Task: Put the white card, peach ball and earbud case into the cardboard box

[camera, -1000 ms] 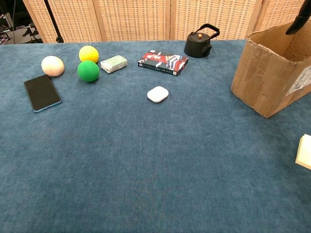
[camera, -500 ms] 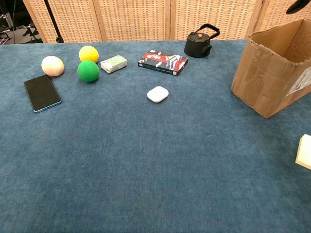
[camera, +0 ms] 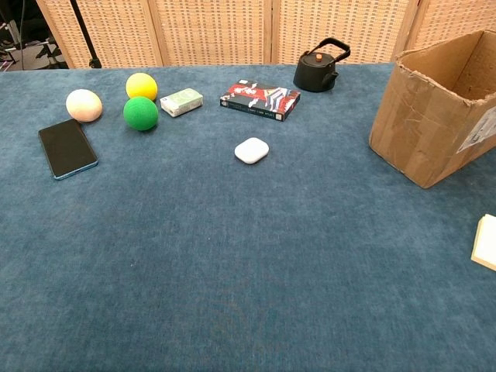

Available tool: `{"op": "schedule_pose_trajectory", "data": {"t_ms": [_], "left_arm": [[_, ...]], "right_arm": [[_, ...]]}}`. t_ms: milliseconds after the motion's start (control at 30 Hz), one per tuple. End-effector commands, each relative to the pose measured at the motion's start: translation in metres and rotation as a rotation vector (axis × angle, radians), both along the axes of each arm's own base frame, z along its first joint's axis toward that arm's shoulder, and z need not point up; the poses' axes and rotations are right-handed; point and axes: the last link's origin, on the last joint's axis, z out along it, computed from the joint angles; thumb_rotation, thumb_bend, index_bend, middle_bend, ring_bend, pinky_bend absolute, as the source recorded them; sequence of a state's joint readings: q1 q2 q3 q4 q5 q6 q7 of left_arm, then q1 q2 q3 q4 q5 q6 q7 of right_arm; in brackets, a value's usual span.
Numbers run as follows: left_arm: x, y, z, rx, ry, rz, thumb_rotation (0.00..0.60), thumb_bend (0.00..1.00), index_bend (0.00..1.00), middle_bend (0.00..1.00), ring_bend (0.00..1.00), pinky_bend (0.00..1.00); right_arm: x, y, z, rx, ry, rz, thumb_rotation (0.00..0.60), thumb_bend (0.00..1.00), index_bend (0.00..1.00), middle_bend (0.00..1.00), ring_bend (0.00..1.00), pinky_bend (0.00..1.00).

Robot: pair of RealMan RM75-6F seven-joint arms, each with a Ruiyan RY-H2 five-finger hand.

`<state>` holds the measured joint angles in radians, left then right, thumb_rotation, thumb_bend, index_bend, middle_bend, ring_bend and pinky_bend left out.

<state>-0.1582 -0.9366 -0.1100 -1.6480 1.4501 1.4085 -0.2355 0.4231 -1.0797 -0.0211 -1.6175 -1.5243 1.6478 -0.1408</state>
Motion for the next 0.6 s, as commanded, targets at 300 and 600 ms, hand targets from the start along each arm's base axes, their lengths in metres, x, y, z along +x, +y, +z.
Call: {"op": "schedule_pose_trajectory", "data": {"t_ms": [300, 600], "left_arm": [[0.025, 0.098, -0.01, -0.128, -0.01, -0.016, 0.6, 0.01, 0.0, 0.0, 0.0, 0.09], [0.036, 0.202, -0.056, -0.224, 0.07, 0.077, 0.6, 0.02, 0.01, 0.0, 0.0, 0.09]], "right_arm": [[-0.055, 0.055, -0.002, -0.029, -0.13, -0.066, 0.6, 0.0, 0.04, 0.01, 0.0, 0.16], [-0.068, 0.056, 0.003, -0.087, -0.152, -0.08, 0.6, 0.0, 0.04, 0.02, 0.0, 0.16]]}}
